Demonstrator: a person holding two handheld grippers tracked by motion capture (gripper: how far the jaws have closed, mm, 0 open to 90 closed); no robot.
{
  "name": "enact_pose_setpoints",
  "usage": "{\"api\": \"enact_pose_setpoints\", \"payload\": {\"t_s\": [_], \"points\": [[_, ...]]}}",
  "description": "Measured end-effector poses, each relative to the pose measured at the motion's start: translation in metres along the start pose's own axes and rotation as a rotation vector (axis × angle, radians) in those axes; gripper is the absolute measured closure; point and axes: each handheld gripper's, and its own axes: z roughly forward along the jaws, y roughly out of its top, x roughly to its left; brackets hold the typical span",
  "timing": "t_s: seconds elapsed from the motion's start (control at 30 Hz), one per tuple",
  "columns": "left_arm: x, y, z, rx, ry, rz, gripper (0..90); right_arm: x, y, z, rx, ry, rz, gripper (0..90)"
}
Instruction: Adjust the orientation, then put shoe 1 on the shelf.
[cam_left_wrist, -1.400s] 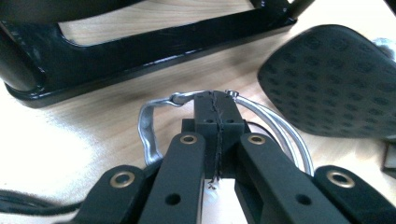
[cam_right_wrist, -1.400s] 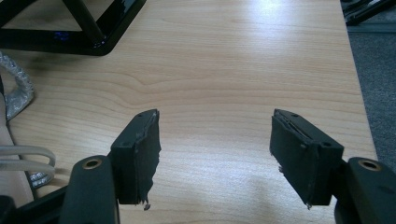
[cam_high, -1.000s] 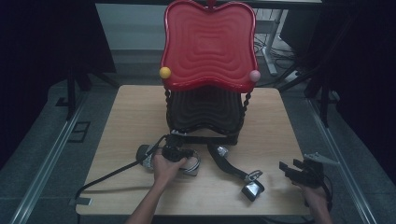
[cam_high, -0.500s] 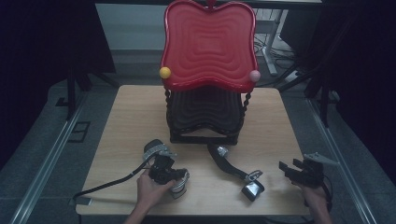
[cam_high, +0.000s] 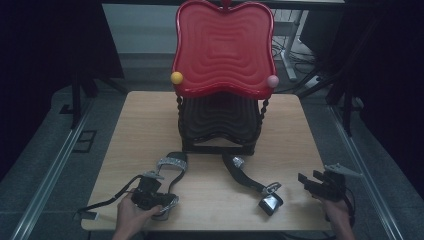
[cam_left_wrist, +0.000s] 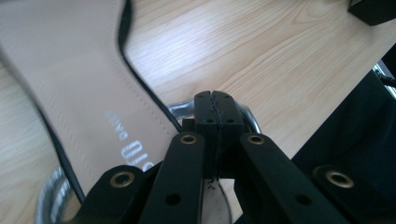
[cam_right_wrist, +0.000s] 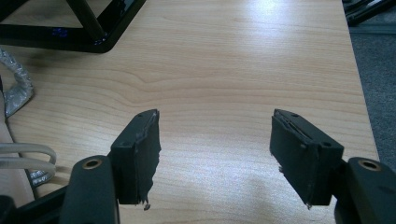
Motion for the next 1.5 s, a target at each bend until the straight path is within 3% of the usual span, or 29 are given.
{"api": "enact_pose_setpoints", "payload": {"t_s": [0.13,0.27,0.37,0.4,0.43,0.47,0.57,0.63,0.8,1.1,1.3,1.5], "points": [[0.014,-0.008,-0.013,0.0,0.038,-0.021,90.0,0.0,0.0,0.0,0.002,0.0,0.001,33.4],[0.03,-0.016,-0.026,-0.028,0.08,-0.066,88.0,0.0,0.0,0.001,0.005,0.0,-0.004,33.4],[0.031,-0.017,-0.028,-0.045,0.083,-0.064,85.0,0.001,-0.001,0.001,0.001,0.001,-0.002,33.4],[0.027,-0.015,-0.035,-0.086,0.069,-0.047,80.0,0.001,0.0,0.001,0.0,0.001,0.0,33.4],[0.027,-0.015,-0.035,-0.086,0.069,-0.047,77.6,0.001,0.0,0.001,0.0,0.001,0.0,33.4],[0.019,-0.009,-0.047,-0.146,0.043,-0.021,74.9,0.001,0.0,0.001,-0.002,0.0,0.001,33.4],[0.014,-0.003,-0.058,-0.184,0.028,0.0,68.5,0.001,0.0,0.001,0.001,0.001,-0.001,33.4],[0.01,0.009,-0.072,-0.23,0.05,0.024,55.8,0.001,0.0,0.002,-0.002,0.001,0.0,33.4],[0.014,0.02,-0.076,-0.251,0.054,0.01,40.9,0.0,0.0,0.001,0.002,0.003,-0.002,33.4],[0.021,0.036,-0.073,-0.222,0.057,0.018,29.2,0.0,0.0,0.001,0.0,0.008,-0.006,33.3],[0.026,0.045,-0.068,-0.195,0.069,0.012,28.5,0.001,-0.001,0.002,0.011,0.008,-0.01,33.2],[0.028,0.051,-0.058,-0.139,0.097,0.033,28.0,0.003,0.0,0.002,0.014,0.013,-0.017,33.1]]}}
